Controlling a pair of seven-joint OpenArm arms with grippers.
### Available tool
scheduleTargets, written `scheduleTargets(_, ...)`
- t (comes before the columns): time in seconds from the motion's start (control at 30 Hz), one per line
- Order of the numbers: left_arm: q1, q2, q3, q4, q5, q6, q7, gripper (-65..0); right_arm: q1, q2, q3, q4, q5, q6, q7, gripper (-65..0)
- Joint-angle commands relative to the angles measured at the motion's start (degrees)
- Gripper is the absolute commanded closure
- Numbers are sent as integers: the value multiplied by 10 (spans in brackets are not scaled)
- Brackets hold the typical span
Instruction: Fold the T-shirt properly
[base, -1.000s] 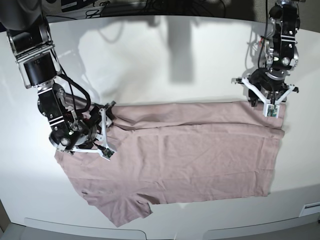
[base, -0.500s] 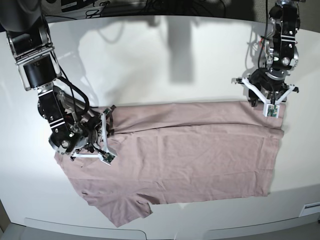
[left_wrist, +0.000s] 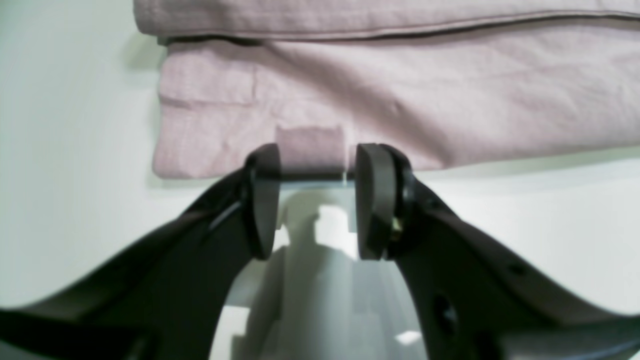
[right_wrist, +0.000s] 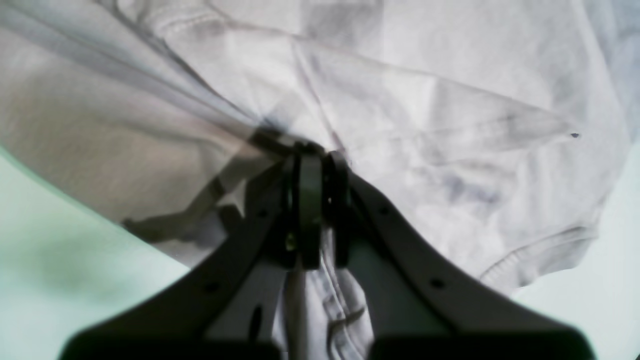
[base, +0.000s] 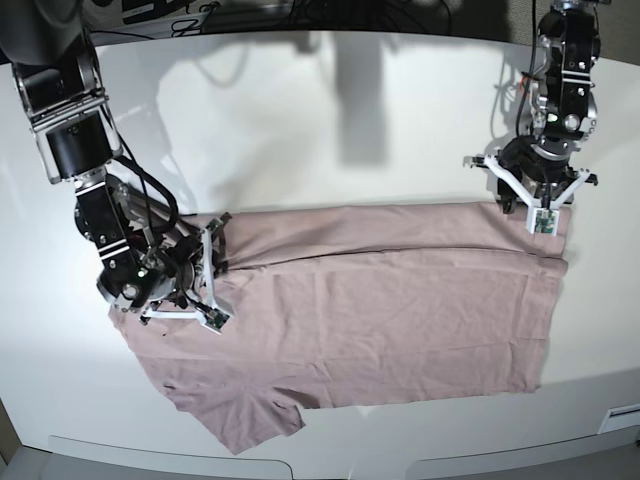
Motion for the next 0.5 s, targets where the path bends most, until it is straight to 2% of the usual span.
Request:
scheduleTargets(0.0,-7,-5,-3,9,0,0,-15,-245,26,6,4,7,1,0,7,0)
scheduleTargets(0.37,-7,-5,-3,9,0,0,-15,-245,52,4,4,7,33,0,1,0)
scheduleTargets(0.47,-7,-5,-3,9,0,0,-15,-245,52,5,4,7,33,0,22,0)
